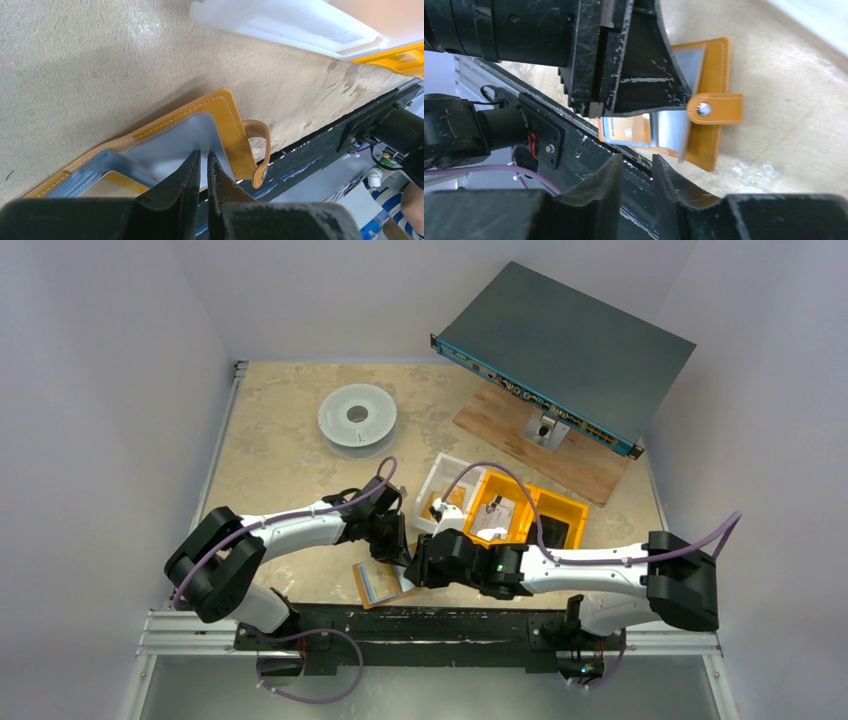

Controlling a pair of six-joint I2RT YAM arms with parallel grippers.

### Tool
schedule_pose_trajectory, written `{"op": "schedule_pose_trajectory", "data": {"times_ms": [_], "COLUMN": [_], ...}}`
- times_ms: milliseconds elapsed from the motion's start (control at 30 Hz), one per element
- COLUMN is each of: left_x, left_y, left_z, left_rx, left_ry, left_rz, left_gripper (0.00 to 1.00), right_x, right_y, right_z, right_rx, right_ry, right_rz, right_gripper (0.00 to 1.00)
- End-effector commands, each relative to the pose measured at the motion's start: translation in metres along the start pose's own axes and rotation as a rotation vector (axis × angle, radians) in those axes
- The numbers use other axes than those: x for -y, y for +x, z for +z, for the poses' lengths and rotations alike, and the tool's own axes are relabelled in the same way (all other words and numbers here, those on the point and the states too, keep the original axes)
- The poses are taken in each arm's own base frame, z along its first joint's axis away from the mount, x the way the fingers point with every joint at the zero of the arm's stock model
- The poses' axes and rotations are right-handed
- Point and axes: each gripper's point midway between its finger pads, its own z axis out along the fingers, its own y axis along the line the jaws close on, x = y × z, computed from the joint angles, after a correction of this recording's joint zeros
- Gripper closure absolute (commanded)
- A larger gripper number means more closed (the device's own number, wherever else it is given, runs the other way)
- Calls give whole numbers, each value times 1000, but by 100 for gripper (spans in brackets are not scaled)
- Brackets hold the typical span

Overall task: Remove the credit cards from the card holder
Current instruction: Remove the credit card from the card holder.

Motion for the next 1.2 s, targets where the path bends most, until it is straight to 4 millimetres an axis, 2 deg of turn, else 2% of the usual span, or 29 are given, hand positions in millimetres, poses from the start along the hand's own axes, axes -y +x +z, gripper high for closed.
{"op": "schedule_pose_trajectory", "data": {"times_ms": [0,167,467,567,733,933,1167], "left_x": [20,20,20,14,-4,-39,-78], "left_y": [-8,-6,-6,-4,3,15,31], "left_z": [-3,-3,-19,-27,-43,-56,-52], "left_rx": [11,7,32,51,105,184,255], "left_ry": [56,55,43,23,-26,-104,-150], "left_rz": [21,21,56,64,50,-25,-136], "left_gripper": [90,90,90,89,86,85,85], "right_x": [-22,-17,28,36,39,42,43], "right_y": [1,9,18,20,30,40,43], "right_z": [12,24,45,48,52,61,63], "right_rx": [-9,-23,-11,-12,-50,-86,-97], "right_ry": [-72,-86,55,74,78,100,97], "right_rz": [-54,-91,-88,-80,-66,-63,-58], "right_gripper": [78,85,90,90,90,94,95]}}
